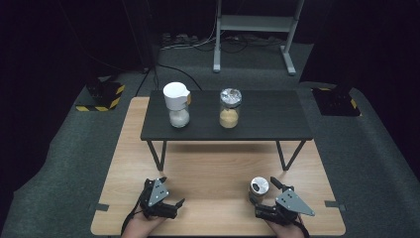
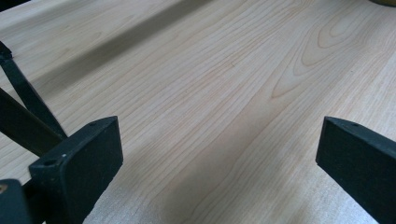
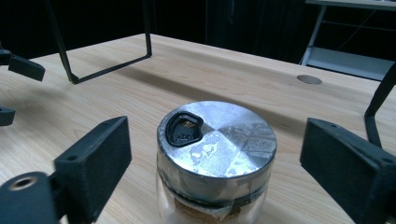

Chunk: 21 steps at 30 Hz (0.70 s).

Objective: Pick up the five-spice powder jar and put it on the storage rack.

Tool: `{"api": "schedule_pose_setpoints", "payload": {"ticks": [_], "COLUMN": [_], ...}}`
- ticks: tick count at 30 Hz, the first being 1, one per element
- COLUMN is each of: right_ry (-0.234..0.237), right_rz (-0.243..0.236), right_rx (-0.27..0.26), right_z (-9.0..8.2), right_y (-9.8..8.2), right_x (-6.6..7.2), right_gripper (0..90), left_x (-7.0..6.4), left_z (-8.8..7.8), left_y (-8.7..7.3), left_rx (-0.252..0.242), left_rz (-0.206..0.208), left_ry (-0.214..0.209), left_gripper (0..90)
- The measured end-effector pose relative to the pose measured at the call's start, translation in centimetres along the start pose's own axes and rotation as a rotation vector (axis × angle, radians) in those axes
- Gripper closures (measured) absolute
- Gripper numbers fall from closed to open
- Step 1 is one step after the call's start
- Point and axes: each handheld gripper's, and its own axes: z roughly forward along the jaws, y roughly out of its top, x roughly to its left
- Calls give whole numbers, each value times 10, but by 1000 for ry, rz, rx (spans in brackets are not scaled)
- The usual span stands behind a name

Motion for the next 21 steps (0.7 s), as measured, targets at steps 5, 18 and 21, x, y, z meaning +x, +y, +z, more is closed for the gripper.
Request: {"api": "schedule_pose_setpoints", "payload": {"ticks": [5,18,21], "right_ry": [10,43,49], "right_rz": [10,36,42], "right_rx": [-5,-12,-17], "right_z": [1,5,6], "right_y": [-4,-9,-10], "right_x": [-2,-5,-6], "right_gripper": [175,311,327], "left_x": [0,0,0], "left_z": [0,0,0], "left_y": [0,0,0], "left_rx": [1,2,3], "left_rz": [0,0,2], "left_ry": [0,-1,-1], "left_gripper": [9,9,9]}}
